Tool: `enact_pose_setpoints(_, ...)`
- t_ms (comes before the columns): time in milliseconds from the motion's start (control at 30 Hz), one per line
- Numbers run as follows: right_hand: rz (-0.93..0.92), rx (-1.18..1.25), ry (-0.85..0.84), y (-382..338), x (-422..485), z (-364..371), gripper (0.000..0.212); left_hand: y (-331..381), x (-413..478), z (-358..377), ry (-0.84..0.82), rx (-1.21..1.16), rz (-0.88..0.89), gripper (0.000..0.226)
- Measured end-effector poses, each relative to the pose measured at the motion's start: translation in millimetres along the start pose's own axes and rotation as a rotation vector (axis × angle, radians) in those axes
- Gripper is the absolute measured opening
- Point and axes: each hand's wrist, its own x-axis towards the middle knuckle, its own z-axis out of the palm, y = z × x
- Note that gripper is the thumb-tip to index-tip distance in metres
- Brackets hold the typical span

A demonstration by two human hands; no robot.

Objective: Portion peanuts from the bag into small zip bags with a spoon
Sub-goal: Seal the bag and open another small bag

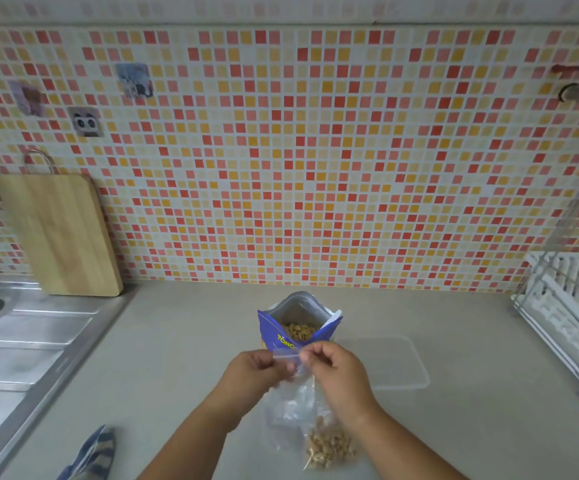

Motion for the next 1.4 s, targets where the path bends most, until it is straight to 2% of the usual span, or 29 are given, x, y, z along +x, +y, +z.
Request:
enact_pose_setpoints(67,-0.007,0.090,0.034,-10,0,-4,0.020,5,4,5,0.135,0.045,0.087,0.014)
enact_pose_setpoints(100,-0.020,0.124,0.060,-16,0,-7,0.018,7,6,7,0.214,0.116,0.138,0.023)
enact_pose_setpoints(167,-0.053,0.134,0.081,-24,0,-12,0.015,11,10,9,0.362,0.339,0.235,0.038)
enact_pose_setpoints(267,-0.049,0.030,0.011,-36,-1,-16,0.018,18,9,11,0.495,0.714,0.445,0.034)
enact_pose_setpoints(400,-0.024,-0.042,-0.028,-46,0,-17,0.011,19,16,11,0.512,1.108,0.774,0.029)
enact_pose_setpoints(533,-0.017,-0.030,-0.054,-53,4,-22,0.021,25,18,11,0.587,1.163,0.904,0.018)
enact_pose_setpoints(600,0.004,-0.067,-0.093,-56,6,-25,0.022,29,17,11,0.569,1.174,0.957,0.016)
enact_pose_setpoints(700,-0.006,-0.093,-0.130,-60,11,-29,0.031,35,16,10,0.472,1.109,0.878,0.030)
enact_pose_setpoints(767,-0.040,-0.131,-0.145,-64,12,-32,0.035,41,12,10,0.411,1.020,0.761,0.049)
enact_pose_setpoints(867,-0.087,-0.204,-0.187,-69,15,-33,0.029,50,10,10,0.216,0.798,0.562,0.079)
enact_pose_setpoints(1000,-0.161,-0.290,-0.224,-74,18,-33,0.029,57,17,6,0.194,0.776,0.534,0.050)
enact_pose_setpoints(1133,-0.165,-0.279,-0.232,-78,22,-35,0.029,55,23,-1,0.211,0.798,0.534,0.046)
enact_pose_setpoints(1200,-0.173,-0.263,-0.154,-82,28,-38,0.031,55,24,-4,0.195,0.776,0.509,0.042)
enact_pose_setpoints(1267,-0.213,-0.418,-0.067,-83,39,-42,0.028,54,25,-8,0.186,0.748,0.470,0.040)
enact_pose_setpoints(1300,-0.234,-0.601,-0.058,-82,46,-43,0.026,53,25,-10,0.179,0.742,0.456,0.041)
enact_pose_setpoints(1400,-0.170,-1.119,-0.149,-75,67,-35,0.024,49,26,-12,0.143,0.740,0.440,0.045)
